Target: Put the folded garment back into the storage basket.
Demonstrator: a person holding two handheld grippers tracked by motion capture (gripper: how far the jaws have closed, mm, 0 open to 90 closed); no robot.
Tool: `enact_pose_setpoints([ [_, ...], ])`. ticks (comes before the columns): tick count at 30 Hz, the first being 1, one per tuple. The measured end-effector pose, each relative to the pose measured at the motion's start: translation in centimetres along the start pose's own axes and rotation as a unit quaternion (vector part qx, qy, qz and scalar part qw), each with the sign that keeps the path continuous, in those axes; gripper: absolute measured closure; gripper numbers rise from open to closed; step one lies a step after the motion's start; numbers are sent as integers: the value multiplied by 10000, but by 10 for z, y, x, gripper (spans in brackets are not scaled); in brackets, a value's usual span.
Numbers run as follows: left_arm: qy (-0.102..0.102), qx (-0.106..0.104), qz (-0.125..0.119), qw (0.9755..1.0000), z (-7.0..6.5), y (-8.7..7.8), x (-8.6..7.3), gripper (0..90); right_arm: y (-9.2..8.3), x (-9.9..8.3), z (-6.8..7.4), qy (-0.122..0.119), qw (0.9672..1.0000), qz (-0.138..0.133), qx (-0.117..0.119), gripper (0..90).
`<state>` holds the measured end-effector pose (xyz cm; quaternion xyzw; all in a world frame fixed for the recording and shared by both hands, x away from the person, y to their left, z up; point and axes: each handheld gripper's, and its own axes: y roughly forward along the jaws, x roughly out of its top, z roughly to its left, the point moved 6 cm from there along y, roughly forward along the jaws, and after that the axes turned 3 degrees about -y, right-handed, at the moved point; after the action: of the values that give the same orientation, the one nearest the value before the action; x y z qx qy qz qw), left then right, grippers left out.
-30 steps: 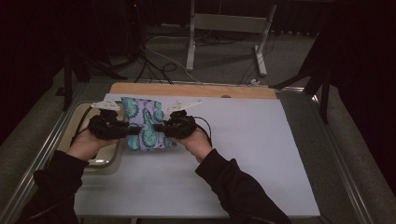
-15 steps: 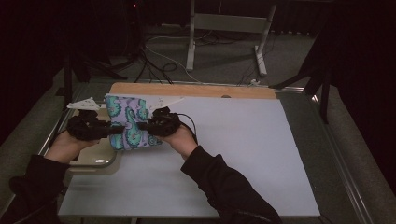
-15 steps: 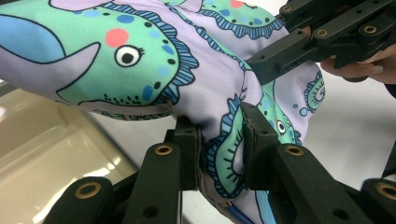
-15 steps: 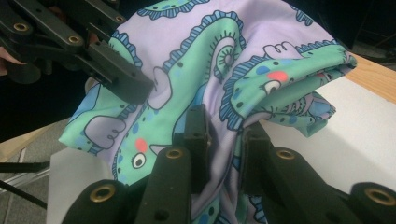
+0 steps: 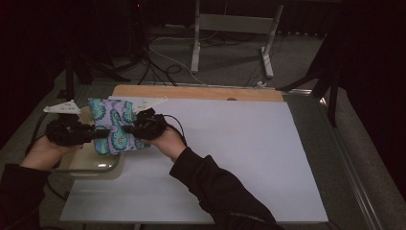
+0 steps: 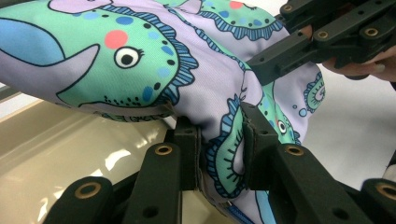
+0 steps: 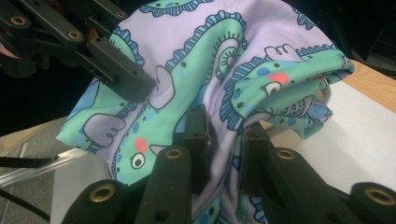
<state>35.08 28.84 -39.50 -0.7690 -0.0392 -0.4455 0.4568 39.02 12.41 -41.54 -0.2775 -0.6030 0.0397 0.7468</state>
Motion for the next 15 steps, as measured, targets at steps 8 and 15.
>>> enact_pose_setpoints([
  [8,-105,20,-27,9999,13,-11,-10,723,16,5,9,4,10000,1,43,776],
  [15,-190,10,-7,9998,25,-21,-21,723,34,9,19,-89,9999,42,53,776],
])
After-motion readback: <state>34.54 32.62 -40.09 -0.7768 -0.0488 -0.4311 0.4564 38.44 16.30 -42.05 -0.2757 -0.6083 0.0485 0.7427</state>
